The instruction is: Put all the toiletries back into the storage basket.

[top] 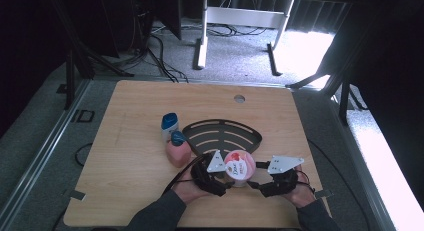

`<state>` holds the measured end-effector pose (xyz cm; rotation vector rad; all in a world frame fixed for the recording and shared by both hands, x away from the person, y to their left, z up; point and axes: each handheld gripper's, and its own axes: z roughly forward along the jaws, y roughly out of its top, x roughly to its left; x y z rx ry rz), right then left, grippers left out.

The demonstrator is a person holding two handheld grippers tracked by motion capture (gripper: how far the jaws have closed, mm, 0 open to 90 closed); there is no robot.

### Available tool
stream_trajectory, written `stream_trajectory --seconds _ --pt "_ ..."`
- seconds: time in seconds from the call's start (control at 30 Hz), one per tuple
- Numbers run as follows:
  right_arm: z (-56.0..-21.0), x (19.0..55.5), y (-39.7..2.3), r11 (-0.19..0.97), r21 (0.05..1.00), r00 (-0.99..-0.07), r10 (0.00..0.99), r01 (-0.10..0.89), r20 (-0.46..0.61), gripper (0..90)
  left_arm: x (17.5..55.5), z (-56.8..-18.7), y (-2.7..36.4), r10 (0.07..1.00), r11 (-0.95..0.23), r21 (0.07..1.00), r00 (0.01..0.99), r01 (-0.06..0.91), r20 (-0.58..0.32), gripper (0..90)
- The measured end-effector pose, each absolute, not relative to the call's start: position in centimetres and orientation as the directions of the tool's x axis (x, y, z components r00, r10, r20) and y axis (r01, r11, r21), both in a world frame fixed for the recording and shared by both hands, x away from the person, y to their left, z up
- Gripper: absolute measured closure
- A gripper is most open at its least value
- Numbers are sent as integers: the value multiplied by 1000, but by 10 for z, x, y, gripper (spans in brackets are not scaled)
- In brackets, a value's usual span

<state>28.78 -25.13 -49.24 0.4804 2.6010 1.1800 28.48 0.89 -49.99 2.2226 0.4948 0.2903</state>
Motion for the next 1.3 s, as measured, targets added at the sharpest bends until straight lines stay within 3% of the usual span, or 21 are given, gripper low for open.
stream_trajectory --seconds 1.3 --pt "-483 314 -248 605 774 -911 402 188 -92 312 304 -487 8 493 -577 771 868 269 66 232"
